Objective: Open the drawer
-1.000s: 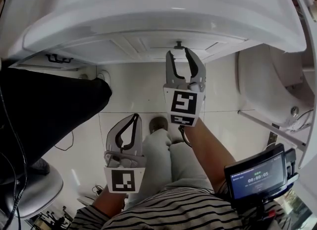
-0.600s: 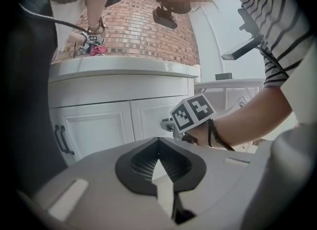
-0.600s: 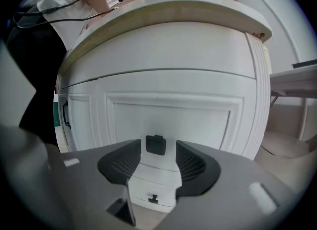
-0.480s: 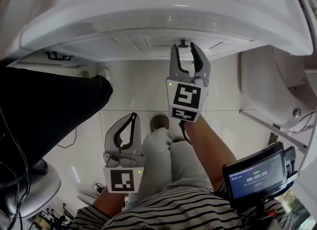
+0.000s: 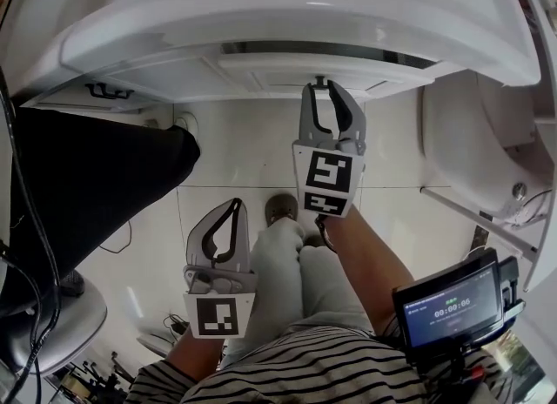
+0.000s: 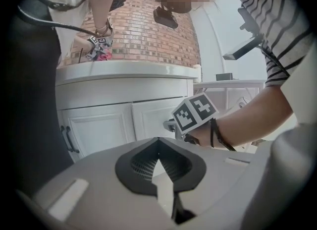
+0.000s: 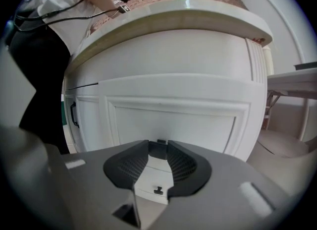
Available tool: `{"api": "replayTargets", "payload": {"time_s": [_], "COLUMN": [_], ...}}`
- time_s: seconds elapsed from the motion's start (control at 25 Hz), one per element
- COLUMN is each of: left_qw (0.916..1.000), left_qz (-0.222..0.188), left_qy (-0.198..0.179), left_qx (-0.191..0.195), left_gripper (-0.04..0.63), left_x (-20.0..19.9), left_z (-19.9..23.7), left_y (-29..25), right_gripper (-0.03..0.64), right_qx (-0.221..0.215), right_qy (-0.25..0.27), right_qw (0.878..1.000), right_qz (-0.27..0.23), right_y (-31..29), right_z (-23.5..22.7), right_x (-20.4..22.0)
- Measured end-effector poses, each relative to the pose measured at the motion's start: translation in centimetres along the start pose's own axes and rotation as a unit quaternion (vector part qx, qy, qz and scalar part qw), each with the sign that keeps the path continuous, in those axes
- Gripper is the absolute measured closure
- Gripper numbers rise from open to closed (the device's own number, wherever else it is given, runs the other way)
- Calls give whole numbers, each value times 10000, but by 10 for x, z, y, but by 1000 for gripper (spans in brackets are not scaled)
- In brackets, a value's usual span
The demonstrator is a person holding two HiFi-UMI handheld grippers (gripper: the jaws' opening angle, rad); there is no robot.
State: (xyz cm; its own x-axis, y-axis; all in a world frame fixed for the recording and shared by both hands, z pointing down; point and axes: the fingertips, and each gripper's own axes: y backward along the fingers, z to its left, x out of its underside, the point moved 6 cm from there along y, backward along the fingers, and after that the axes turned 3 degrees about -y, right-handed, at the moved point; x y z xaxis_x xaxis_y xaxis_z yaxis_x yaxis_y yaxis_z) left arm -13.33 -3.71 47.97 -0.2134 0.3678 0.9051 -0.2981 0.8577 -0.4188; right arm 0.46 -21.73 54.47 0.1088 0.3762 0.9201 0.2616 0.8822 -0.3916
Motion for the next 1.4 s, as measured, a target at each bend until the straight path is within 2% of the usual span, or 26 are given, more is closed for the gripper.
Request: {"api": "replayTargets", "payload": {"time_s": [0.24, 0.4, 0.8, 1.2, 1.4], "left_qw": [9999, 9999, 9998, 9999, 9999], "left_qz": [91, 106, 66, -26, -104], "left_qy": [146, 89, 193, 142, 69], "left_qx": [-2, 88, 51, 7, 78], "left_gripper": [580, 580, 580, 580, 580], "left_x": [-3, -12, -11, -23, -44], "left_z": [-12, -26, -49, -56, -63], "left_y": [23, 50, 97, 118, 134], "right_gripper": [499, 499, 500, 502, 499], "right_qx": [-167, -214, -411, -522, -402], "right_qy": [-25, -50, -64, 43, -240], "right_qw": [9992, 9981, 9956, 9929, 9912], "right_qz": [362, 569, 843, 1068, 1235], "right_y": [36, 76, 145, 161, 171], "right_z": [11, 18, 36, 37, 36], "right_x": [23, 32, 62, 71, 63]}}
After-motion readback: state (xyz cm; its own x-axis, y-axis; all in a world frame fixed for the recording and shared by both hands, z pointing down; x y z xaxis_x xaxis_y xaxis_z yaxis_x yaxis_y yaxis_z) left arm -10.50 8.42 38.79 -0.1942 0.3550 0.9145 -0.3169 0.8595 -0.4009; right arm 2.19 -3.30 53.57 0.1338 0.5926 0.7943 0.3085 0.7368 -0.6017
